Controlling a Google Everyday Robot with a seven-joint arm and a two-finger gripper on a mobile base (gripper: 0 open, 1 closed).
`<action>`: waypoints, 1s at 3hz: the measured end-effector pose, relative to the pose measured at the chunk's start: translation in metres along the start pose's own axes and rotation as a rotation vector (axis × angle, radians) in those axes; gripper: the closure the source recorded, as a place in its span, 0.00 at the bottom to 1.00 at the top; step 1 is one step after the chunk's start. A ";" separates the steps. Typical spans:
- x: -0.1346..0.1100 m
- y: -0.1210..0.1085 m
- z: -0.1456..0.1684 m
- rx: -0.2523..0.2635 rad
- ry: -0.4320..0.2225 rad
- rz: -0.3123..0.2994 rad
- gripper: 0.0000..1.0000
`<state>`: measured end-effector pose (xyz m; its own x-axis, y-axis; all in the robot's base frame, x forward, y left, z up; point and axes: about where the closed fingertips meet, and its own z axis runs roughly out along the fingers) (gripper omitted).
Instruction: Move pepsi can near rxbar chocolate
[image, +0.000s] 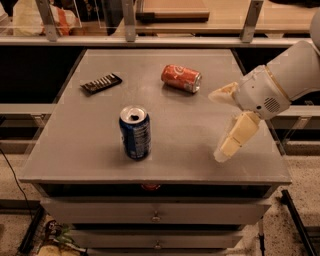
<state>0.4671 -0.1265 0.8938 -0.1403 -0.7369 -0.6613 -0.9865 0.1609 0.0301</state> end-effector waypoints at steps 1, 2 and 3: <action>-0.007 0.005 0.015 -0.025 -0.106 -0.011 0.00; -0.031 0.016 0.050 -0.062 -0.330 -0.047 0.00; -0.055 0.020 0.077 -0.085 -0.508 -0.070 0.00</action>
Offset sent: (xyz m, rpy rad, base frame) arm -0.0126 0.1050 -0.0223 0.6210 -0.0858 0.1119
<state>0.4617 -0.0325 0.8729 -0.0360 -0.3289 -0.9437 -0.9984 0.0532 0.0196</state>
